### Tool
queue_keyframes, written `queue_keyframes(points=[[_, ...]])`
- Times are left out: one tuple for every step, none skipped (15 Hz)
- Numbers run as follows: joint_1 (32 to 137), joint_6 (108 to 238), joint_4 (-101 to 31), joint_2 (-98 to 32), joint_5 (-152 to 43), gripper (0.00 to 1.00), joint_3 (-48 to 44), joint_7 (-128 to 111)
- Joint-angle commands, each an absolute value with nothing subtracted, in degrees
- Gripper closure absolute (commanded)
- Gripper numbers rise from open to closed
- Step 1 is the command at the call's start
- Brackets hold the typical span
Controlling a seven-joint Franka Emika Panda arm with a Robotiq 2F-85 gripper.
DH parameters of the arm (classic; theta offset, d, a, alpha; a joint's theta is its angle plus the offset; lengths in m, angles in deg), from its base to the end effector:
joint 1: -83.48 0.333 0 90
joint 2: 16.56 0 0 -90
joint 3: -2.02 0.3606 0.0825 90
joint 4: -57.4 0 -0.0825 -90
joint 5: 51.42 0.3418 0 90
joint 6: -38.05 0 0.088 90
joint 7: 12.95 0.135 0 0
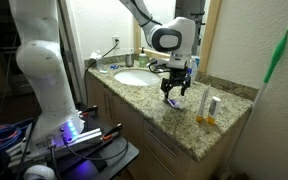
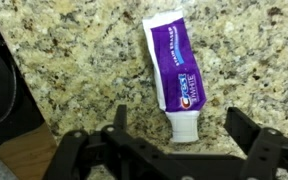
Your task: Move the silver cup to the left side of the counter, move the small blue object and then the toothpaste to the left side of the counter as well
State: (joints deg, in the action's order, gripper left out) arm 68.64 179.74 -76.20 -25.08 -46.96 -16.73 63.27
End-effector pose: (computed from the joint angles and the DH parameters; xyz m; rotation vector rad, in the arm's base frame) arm 0.4155 -0.2729 0.3265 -1.7307 2.6204 -0.0022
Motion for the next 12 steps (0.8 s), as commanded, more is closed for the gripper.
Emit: queue_keyframes(points=[[68.7, 179.3, -76.1, -25.1, -47.0, 0.00, -16.8, 63.7], [68.7, 179.0, -76.1, -25.1, -47.0, 0.00, -16.9, 64.1], [68.7, 179.0, -76.1, -25.1, -47.0, 0.00, -16.9, 64.3], [68.7, 178.9, -76.1, -25.1, -47.0, 0.00, -16.9, 64.3], [68.7, 178.9, -76.1, -25.1, -47.0, 0.00, -16.9, 64.4], [68.7, 178.9, -76.1, -25.1, -47.0, 0.00, -16.9, 64.4], [68.7, 178.9, -76.1, -25.1, -47.0, 0.00, -16.9, 64.4], [68.7, 178.9, -76.1, -25.1, -47.0, 0.00, -16.9, 64.4], [68.7, 178.9, -76.1, -25.1, -47.0, 0.00, -16.9, 64.4], [68.7, 178.9, -76.1, -25.1, -47.0, 0.00, -16.9, 64.4], [68.7, 178.9, -76.1, -25.1, -47.0, 0.00, -16.9, 64.4], [68.1, 183.3, -77.4, -27.0, -46.5, 0.00, -16.7, 61.1]])
